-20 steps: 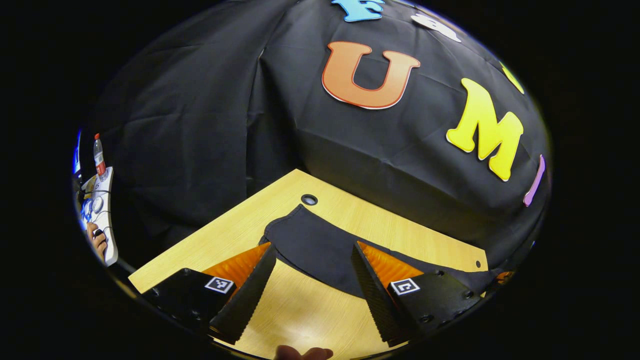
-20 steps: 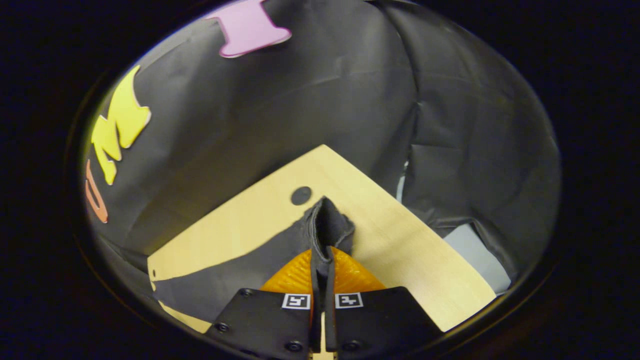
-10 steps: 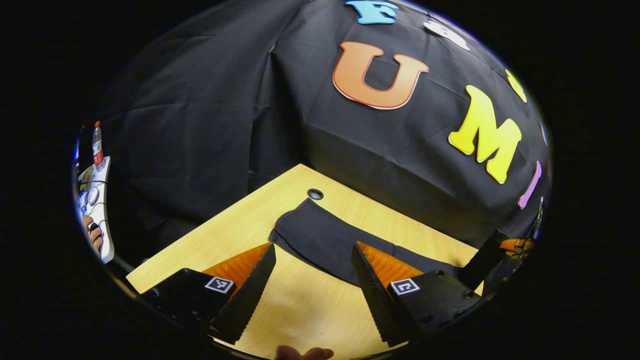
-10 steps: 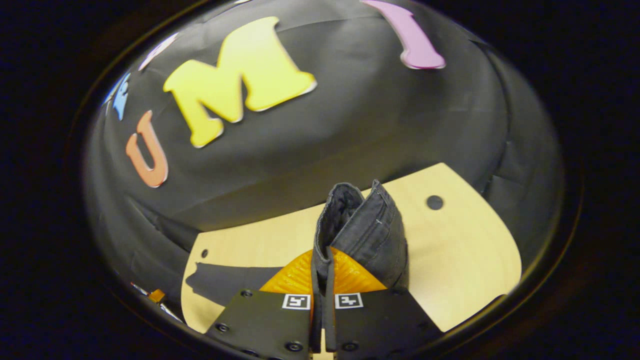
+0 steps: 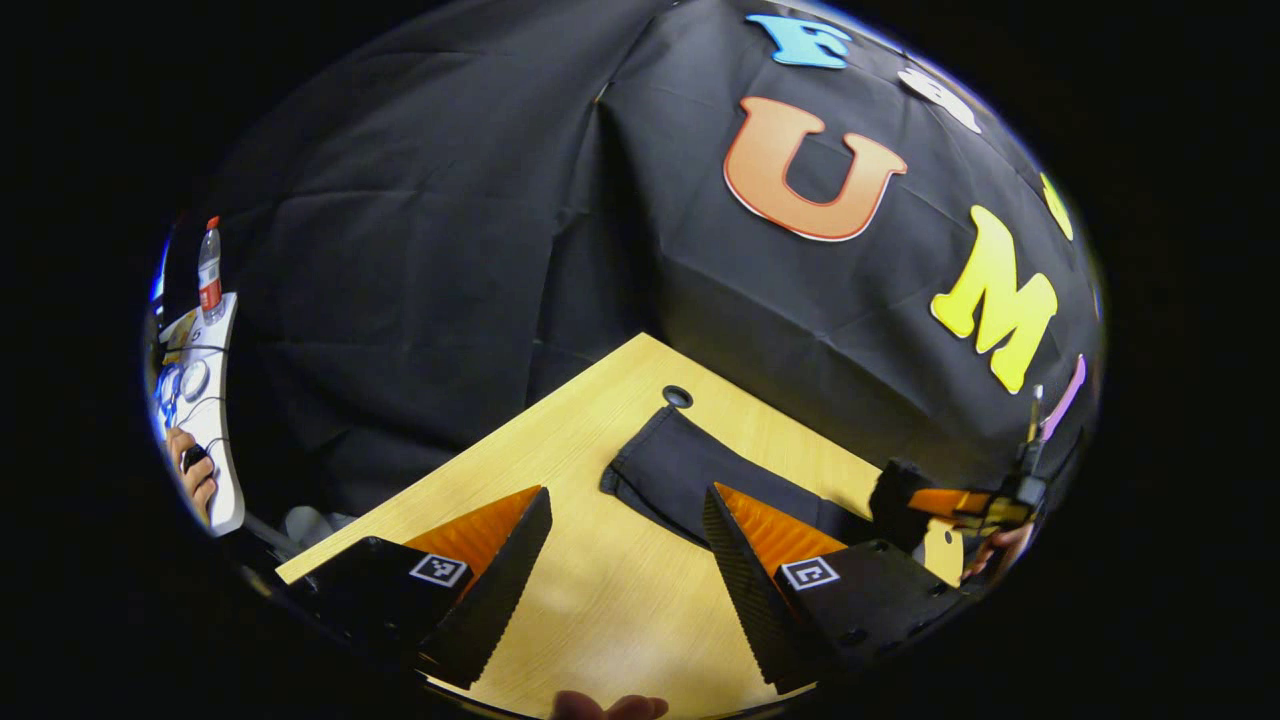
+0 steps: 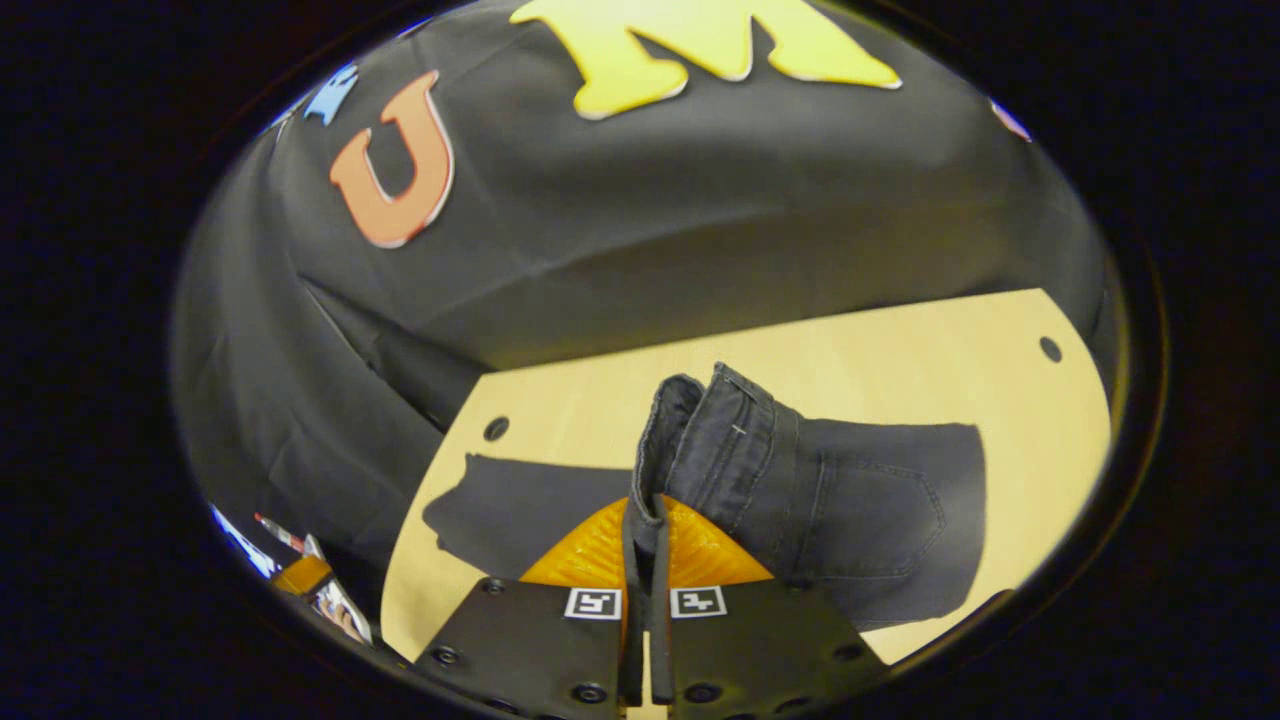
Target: Grasp the waist and the cuffs of the jeans and fold them to make the two legs overlap; first hold the waist and fold one-third of the jeans toward the cuffs, then hold the cuffs and fold the remaining one-third in the same direction to finish folding.
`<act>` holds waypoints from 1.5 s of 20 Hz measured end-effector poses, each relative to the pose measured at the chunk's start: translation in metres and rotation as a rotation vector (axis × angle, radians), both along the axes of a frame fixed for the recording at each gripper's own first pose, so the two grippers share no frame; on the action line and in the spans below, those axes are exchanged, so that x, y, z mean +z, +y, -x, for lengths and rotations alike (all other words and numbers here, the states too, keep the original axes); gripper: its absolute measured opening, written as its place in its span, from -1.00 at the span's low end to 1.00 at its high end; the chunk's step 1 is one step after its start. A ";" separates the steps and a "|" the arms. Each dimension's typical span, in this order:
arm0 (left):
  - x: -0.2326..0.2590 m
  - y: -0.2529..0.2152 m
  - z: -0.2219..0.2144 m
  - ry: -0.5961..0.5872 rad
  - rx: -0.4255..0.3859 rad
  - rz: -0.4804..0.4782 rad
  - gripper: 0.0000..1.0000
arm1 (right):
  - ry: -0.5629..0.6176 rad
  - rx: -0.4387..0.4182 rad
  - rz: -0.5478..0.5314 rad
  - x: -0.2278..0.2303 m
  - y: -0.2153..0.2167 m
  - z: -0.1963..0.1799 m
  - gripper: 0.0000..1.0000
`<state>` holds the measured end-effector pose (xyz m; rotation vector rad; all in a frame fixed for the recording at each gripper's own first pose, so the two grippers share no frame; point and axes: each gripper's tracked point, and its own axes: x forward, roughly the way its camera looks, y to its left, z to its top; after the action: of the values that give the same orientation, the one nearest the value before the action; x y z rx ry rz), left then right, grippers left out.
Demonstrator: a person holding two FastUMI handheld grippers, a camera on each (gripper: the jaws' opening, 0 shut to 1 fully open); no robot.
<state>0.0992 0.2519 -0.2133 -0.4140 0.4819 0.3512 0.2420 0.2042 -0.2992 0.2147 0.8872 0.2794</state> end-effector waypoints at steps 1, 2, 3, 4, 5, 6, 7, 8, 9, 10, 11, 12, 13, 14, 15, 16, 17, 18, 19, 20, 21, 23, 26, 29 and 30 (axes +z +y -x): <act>-0.004 0.004 0.001 0.008 0.007 0.014 0.96 | 0.019 0.013 0.022 -0.018 0.013 0.005 -0.94; -0.007 0.007 0.003 0.014 0.014 0.024 0.96 | 0.030 0.029 0.053 -0.032 0.022 0.008 -0.93; -0.010 0.012 0.005 0.019 0.023 0.034 0.95 | 0.026 0.050 0.095 -0.042 0.021 0.012 -0.93; -0.014 0.014 0.006 0.023 0.029 0.052 0.96 | 0.018 0.069 0.135 -0.051 0.024 0.015 -0.93; -0.017 0.015 0.005 0.027 0.031 0.073 0.96 | 0.018 0.092 0.175 -0.059 0.026 0.019 -1.00; -0.020 0.017 0.003 0.034 0.033 0.086 0.95 | 0.022 0.109 0.199 -0.065 0.027 0.023 -0.93; -0.024 0.020 0.000 0.045 0.033 0.097 0.95 | 0.026 0.120 0.202 -0.067 0.028 0.024 -0.99; -0.029 0.022 -0.002 0.056 0.033 0.112 0.95 | 0.026 0.126 0.187 -0.064 0.031 0.025 -0.84; -0.033 0.023 -0.006 0.064 0.033 0.136 0.95 | 0.029 0.132 0.174 -0.062 0.037 0.027 -0.71; -0.037 0.022 -0.011 0.071 0.035 0.169 0.95 | 0.032 0.142 0.157 -0.060 0.043 0.029 -0.68; -0.043 0.020 -0.016 0.081 0.041 0.209 0.95 | 0.032 0.160 0.136 -0.054 0.048 0.034 -0.30; -0.048 0.019 -0.020 0.093 0.049 0.257 0.95 | 0.025 0.176 0.125 -0.045 0.050 0.038 0.07; -0.051 0.017 -0.025 0.097 0.061 0.303 0.95 | 0.008 0.186 0.126 -0.035 0.049 0.041 0.45; -0.055 0.017 -0.033 0.103 0.075 0.347 0.95 | -0.003 0.196 0.116 -0.021 0.050 0.048 0.83; -0.057 0.015 -0.040 0.109 0.087 0.396 0.95 | -0.014 0.205 0.101 -0.009 0.050 0.057 0.95; -0.063 0.012 -0.047 0.122 0.097 0.444 0.96 | -0.026 0.217 0.090 0.006 0.048 0.065 0.84; -0.066 0.008 -0.056 0.137 0.101 0.499 0.95 | -0.045 0.225 0.084 0.020 0.041 0.071 0.84; -0.069 0.005 -0.065 0.154 0.107 0.563 0.95 | -0.061 0.235 0.079 0.034 0.033 0.078 0.96; -0.074 0.001 -0.079 0.173 0.121 0.630 0.95 | -0.076 0.237 0.074 0.048 0.023 0.087 0.96; -0.078 -0.005 -0.091 0.196 0.138 0.708 0.95 | -0.085 0.239 0.070 0.059 0.013 0.095 0.96; -0.082 -0.008 -0.104 0.220 0.165 0.775 0.96 | -0.092 0.235 0.075 0.068 0.000 0.103 0.96; -0.097 -0.003 -0.121 0.301 0.235 0.849 0.95 | -0.105 0.199 0.095 0.082 -0.035 0.115 0.96; -0.120 0.003 -0.133 0.420 0.296 0.856 0.96 | -0.082 0.096 0.102 0.087 -0.088 0.127 0.96; -0.133 0.006 -0.142 0.475 0.352 0.890 0.95 | -0.031 -0.015 0.086 0.078 -0.130 0.134 0.96; -0.136 0.005 -0.147 0.490 0.368 0.911 0.95 | -0.012 -0.045 0.085 0.074 -0.141 0.135 0.86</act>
<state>0.2463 0.2570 -0.3489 -1.3279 1.0509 0.5853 0.1065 0.0633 -0.2254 0.1534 0.8790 0.2003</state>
